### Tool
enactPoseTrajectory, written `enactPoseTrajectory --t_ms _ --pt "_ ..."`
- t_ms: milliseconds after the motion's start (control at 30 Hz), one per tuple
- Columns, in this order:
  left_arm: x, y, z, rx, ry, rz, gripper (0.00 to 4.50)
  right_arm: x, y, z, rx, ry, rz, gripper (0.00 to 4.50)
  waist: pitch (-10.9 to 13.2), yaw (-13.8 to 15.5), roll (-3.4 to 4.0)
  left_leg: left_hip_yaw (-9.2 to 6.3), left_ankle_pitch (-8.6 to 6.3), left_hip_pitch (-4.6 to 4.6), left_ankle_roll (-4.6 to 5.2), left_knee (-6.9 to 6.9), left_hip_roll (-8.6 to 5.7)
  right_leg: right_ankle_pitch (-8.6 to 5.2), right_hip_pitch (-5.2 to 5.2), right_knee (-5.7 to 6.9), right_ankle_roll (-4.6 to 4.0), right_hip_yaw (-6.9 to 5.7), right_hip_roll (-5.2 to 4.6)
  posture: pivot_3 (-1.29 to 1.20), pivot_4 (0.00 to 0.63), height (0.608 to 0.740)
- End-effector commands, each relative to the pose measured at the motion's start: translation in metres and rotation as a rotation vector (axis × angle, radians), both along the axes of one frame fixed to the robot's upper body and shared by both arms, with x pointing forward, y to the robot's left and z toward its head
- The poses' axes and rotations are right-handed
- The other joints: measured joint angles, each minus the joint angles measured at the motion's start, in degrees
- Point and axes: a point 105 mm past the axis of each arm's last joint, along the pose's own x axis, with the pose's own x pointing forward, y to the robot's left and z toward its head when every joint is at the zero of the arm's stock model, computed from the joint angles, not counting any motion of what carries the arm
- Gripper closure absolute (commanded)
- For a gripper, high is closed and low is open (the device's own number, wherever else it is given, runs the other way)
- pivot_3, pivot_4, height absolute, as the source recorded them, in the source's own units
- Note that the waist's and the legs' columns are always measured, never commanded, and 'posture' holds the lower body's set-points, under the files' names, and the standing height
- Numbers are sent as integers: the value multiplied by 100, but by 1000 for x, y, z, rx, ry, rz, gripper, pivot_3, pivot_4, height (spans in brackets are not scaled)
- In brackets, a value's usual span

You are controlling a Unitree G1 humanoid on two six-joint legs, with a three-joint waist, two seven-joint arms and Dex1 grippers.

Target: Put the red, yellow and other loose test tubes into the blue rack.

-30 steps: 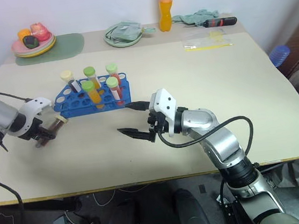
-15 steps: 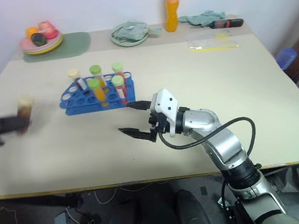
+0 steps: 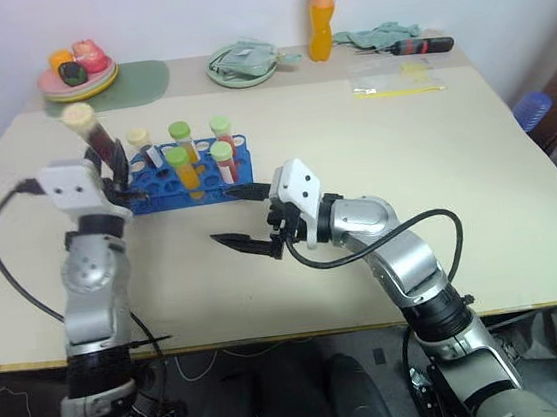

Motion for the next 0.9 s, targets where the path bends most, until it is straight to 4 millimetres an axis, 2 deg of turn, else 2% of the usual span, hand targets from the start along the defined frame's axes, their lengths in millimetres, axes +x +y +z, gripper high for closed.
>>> enactPoseTrajectory --t_ms 33,333,900 --pt "2 0 2 26 -43 18 3653 -3 1 12 18 -50 6 734 0 -6 0 0 0 1 0 0 0 0 0 1 0 0 1 0 150 740" --pt "20 -6 -31 42 56 -35 3653 -3 0 11 25 -46 -13 734 0 15 0 -1 0 0 0 0 -2 0 4 -3 0 -1 1 0 150 740" --pt "29 -8 -41 74 95 -55 3653 -4 -1 10 29 -37 -22 734 0 7 0 -5 0 1 0 -2 -1 -1 5 -3 0 -2 3 0 150 740"
